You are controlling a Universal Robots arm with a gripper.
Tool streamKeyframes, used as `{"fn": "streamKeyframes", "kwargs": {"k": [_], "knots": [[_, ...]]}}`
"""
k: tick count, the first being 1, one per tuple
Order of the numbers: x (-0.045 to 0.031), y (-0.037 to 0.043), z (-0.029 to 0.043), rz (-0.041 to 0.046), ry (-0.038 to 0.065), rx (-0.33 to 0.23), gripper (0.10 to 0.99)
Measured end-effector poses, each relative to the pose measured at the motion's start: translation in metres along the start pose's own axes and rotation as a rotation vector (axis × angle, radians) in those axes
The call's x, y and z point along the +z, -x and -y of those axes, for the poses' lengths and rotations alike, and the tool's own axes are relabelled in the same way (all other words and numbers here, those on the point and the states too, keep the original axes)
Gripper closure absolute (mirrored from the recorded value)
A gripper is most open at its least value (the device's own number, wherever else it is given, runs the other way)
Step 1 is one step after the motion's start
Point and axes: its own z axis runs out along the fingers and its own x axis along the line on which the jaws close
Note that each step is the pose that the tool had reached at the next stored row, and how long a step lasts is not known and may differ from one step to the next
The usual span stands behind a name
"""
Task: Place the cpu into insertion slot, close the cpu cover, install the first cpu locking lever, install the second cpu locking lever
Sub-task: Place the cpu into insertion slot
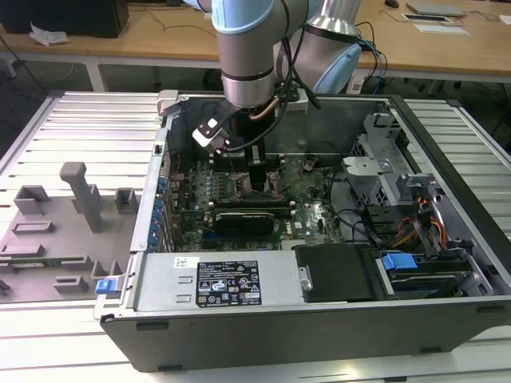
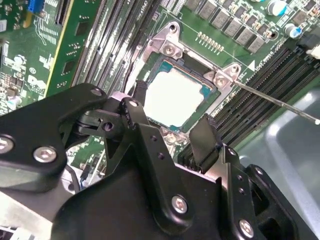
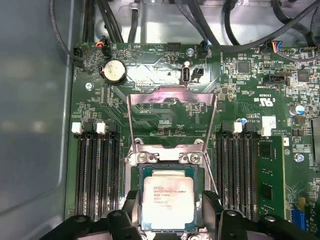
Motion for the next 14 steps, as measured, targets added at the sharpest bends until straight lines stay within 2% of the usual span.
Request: {"fn": "streamKeyframes", "kwargs": {"k": [3, 4, 5, 6, 8, 9, 10, 11, 13, 14], "knots": [[-0.0005, 0.0000, 0.0000, 0.0000, 0.000, 0.000, 0.482], [-0.0006, 0.0000, -0.0001, 0.0000, 0.000, 0.000, 0.549], [-0.0007, 0.0000, -0.0001, 0.0000, 0.000, 0.000, 0.549], [-0.0009, 0.0000, -0.0001, 0.0000, 0.000, 0.000, 0.675], [-0.0012, 0.0000, -0.0002, 0.0000, 0.000, 0.000, 0.792], [-0.0014, 0.0000, -0.0002, 0.0001, 0.000, 0.000, 0.792], [-0.0016, 0.0000, -0.0002, 0.0000, 0.000, 0.000, 0.914], [-0.0018, 0.0000, -0.0002, 0.0000, 0.000, 0.000, 0.973], [-0.0022, 0.0000, -0.0003, 0.0000, 0.000, 0.000, 0.980], [-0.0021, 0.0002, -0.0009, -0.0044, -0.015, 0.000, 0.980]]}}
